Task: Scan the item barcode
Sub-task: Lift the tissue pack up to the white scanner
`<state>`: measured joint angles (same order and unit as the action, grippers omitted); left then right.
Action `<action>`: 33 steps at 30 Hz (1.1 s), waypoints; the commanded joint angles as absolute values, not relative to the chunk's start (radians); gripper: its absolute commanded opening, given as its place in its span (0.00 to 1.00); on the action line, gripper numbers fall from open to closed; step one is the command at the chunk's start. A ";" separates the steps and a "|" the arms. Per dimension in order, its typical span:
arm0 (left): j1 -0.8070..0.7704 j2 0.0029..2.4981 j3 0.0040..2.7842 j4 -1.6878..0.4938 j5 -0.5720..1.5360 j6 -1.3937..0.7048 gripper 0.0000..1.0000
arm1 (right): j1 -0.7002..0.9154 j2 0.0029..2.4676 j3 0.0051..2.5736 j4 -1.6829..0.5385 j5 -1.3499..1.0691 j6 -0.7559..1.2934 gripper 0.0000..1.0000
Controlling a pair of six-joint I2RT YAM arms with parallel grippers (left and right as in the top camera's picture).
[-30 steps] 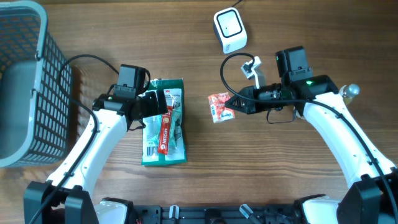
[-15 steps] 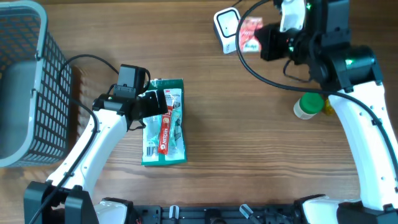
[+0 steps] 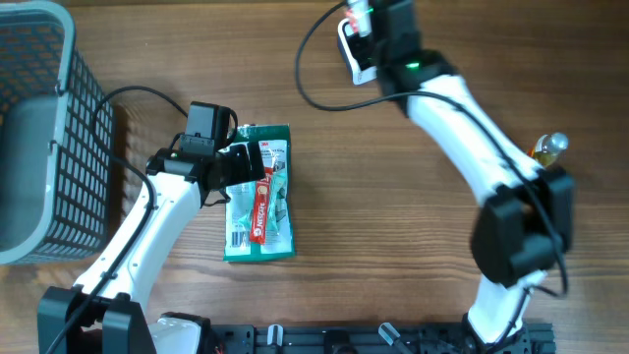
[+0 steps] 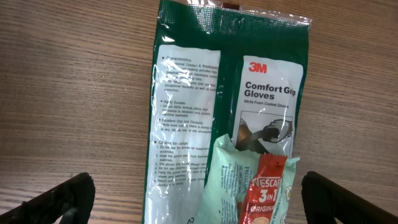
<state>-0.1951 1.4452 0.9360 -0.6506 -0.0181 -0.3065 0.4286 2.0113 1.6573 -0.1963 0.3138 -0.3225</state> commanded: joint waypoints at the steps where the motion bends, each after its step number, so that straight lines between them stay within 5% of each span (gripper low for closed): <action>1: -0.193 1.429 0.951 -0.650 -0.028 -0.319 1.00 | 0.484 2.115 1.661 -0.036 0.585 -0.590 0.04; 9: -0.193 1.429 0.951 -0.650 -0.028 -0.319 1.00 | 0.477 2.251 1.661 0.164 0.740 -0.703 0.04; 33: -0.193 1.429 0.951 -0.650 -0.028 -0.319 1.00 | 0.464 2.279 1.661 0.111 0.687 -0.648 0.04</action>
<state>-0.1951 1.4452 0.9360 -0.6502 -0.0181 -0.3061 0.4629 2.2768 1.6558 0.1165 0.6525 -0.6815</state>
